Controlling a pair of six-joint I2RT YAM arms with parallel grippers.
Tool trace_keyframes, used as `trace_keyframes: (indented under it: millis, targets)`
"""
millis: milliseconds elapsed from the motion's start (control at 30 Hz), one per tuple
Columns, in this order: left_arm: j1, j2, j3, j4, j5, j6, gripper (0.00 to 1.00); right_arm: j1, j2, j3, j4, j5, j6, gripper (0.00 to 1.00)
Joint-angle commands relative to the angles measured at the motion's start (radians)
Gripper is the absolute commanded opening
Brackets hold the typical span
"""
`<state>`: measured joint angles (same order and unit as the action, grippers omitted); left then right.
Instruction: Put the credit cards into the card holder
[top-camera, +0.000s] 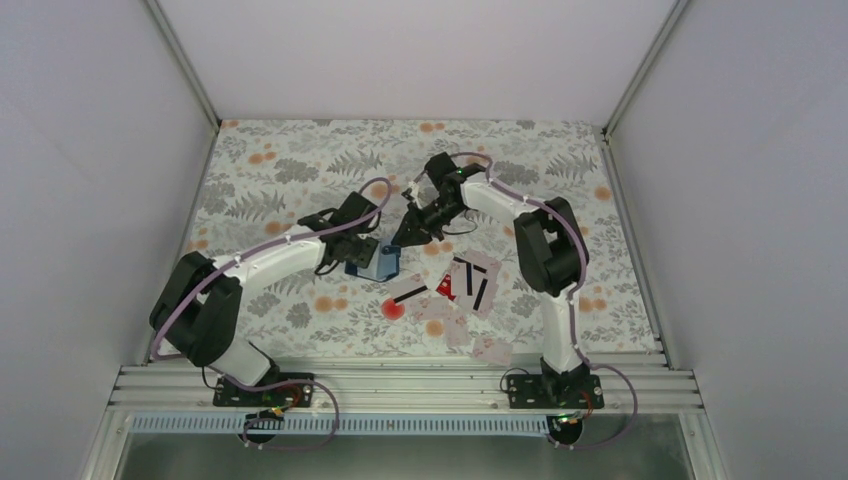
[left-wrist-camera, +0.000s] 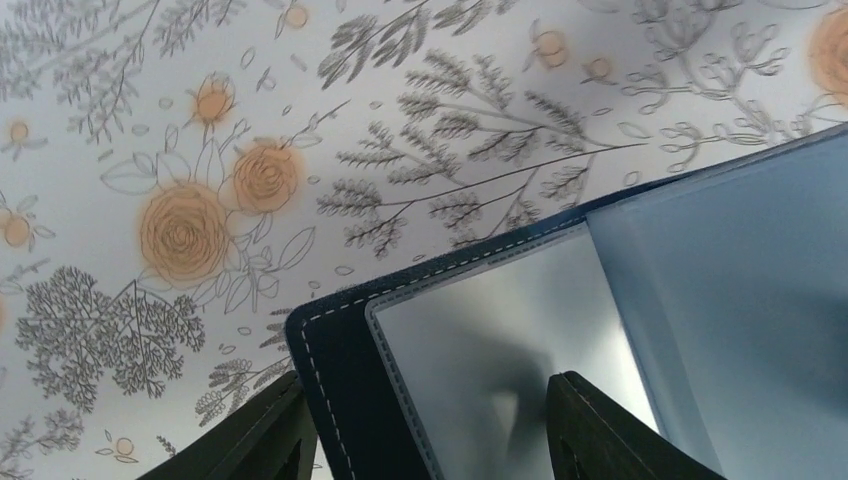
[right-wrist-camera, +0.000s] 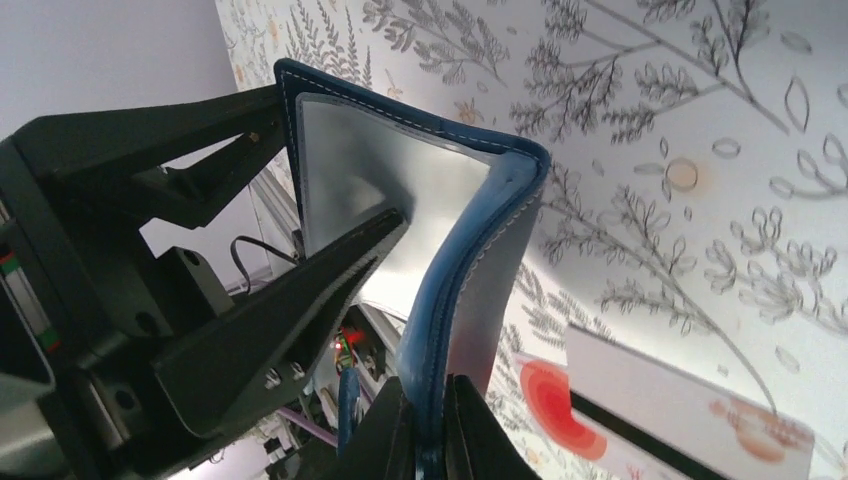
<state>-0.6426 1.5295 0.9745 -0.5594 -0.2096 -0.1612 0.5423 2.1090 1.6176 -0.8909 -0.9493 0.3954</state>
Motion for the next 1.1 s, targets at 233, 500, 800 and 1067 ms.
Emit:
trace_keyframes:
  millis: [233, 500, 800, 1067]
  targets:
    - [0.151, 0.004, -0.082, 0.024, 0.150, -0.081, 0.58, 0.003, 0.210, 0.101, 0.158, -0.084, -0.180, 0.04]
    - [0.218, 0.064, -0.073, 0.037, 0.277, -0.102, 0.58, 0.004, 0.331, 0.162, 0.170, -0.021, -0.229, 0.07]
    - [0.301, 0.052, -0.097, 0.098, 0.467, -0.094, 0.10, 0.003, 0.354, 0.146, 0.176, 0.060, -0.211, 0.20]
    - [0.301, 0.055, -0.075, 0.081, 0.513, -0.100, 0.02, 0.003, 0.321, 0.150, 0.170, 0.136, -0.157, 0.27]
